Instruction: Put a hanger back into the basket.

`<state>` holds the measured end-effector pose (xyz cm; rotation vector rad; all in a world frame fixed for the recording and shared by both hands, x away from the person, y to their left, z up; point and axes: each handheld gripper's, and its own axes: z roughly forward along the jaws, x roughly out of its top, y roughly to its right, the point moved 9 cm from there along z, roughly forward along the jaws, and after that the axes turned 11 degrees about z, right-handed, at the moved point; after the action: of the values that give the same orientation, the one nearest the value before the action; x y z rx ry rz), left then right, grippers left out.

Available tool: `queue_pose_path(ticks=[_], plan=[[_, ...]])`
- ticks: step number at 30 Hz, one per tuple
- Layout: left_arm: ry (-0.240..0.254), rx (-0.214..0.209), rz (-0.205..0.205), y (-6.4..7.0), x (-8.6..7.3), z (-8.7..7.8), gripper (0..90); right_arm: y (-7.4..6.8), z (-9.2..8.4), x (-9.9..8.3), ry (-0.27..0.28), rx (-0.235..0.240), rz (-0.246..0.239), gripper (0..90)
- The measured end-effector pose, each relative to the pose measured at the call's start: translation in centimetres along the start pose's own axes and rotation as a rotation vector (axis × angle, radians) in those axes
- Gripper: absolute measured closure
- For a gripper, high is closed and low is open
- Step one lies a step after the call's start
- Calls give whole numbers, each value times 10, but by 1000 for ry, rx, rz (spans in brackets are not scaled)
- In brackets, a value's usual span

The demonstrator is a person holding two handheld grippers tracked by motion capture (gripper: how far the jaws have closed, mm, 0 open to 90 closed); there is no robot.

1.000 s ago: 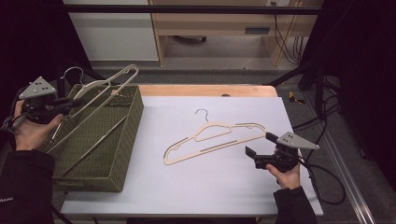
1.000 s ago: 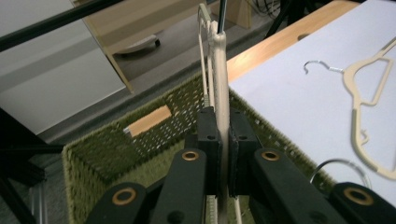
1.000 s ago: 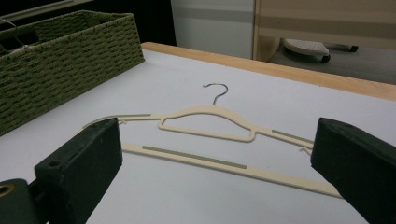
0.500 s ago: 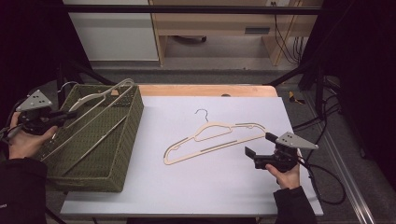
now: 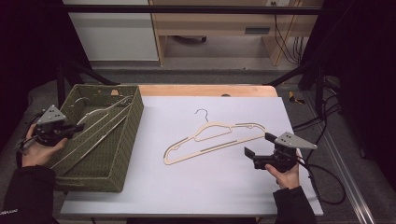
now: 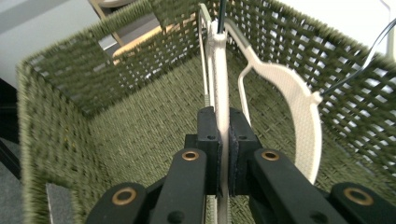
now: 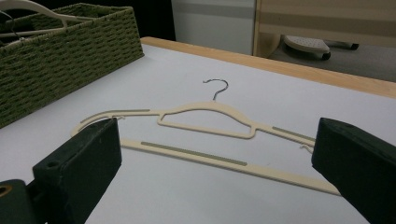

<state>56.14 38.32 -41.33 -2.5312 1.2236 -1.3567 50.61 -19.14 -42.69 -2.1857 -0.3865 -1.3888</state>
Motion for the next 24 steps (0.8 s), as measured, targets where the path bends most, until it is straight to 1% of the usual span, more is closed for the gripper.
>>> queue_pose_path(ticks=[4, 6, 7, 9, 10, 11, 12, 13, 15, 16, 18, 19, 24], plan=[[0, 4, -17, 4, -9, 8, 859, 0, 0, 0, 0, 0, -1, 20], [-7, 6, -15, 5, -14, 11, 860, 0, 0, 0, 1, 0, -1, 20], [1, 6, -24, 6, -15, 12, 859, 0, 0, 0, 0, 0, -2, 20], [-10, -1, -22, 8, -17, 13, 859, 0, 0, 0, 1, 1, -2, 20], [-22, -5, -13, 8, -19, 14, 859, 0, 0, 0, 1, 4, -5, 20], [-35, -14, -14, 9, -20, 14, 858, 0, 1, 0, 1, 1, -6, 20], [-55, -19, -6, 9, -22, 15, 857, 0, 1, 0, 0, 2, -7, 20], [-71, -30, -14, 10, -25, 15, 855, 0, 1, 0, 0, 3, -8, 20], [-89, -33, -27, 9, -29, 16, 854, 0, 1, 0, 1, 3, -7, 20], [-68, -34, -53, 10, -28, 17, 852, 0, 1, 0, 1, 2, -6, 20], [-82, -41, -57, 10, -28, 16, 849, 0, 1, 0, 1, 3, -7, 20], [-94, -58, -71, 12, -28, 16, 841, 0, 1, 0, -1, 1, -6, 20], [-113, -73, -87, 17, -27, 17, 780, -1, 2, -1, -3, 4, -3, 20]])
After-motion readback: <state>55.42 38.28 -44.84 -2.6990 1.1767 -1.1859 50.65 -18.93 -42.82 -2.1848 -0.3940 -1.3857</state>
